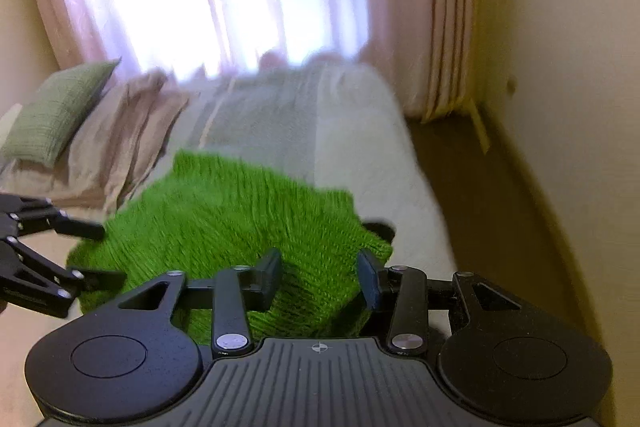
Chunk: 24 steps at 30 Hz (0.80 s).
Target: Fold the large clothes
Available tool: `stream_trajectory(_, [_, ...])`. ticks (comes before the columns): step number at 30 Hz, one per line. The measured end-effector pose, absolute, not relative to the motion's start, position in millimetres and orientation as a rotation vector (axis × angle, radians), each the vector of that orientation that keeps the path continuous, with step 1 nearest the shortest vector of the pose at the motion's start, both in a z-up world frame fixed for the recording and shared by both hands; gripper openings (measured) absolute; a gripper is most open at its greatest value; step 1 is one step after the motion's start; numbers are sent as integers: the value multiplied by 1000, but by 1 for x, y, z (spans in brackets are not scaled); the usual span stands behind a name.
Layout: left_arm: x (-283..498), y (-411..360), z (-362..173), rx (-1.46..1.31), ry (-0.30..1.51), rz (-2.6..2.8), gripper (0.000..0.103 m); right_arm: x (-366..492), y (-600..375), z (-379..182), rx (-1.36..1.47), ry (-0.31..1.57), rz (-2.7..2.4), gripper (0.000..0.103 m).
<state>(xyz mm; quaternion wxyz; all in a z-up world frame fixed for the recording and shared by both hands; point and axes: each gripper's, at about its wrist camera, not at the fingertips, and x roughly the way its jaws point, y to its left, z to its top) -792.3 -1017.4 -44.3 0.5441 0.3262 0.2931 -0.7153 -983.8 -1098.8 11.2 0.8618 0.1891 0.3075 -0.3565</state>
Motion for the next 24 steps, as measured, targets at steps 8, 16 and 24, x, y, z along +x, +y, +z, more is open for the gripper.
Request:
stream_trajectory(8, [-770, -989, -46, 717, 739, -1679, 75, -987, -1042, -10, 455, 665, -651, 38])
stream_trajectory(16, [-767, -951, -25, 659, 706, -1665, 75, -996, -1024, 7, 462, 652, -693, 57])
stream_trajectory(24, [-770, -853, -7, 563, 748, -1565, 84, -1023, -964, 8, 508, 646, -717, 67])
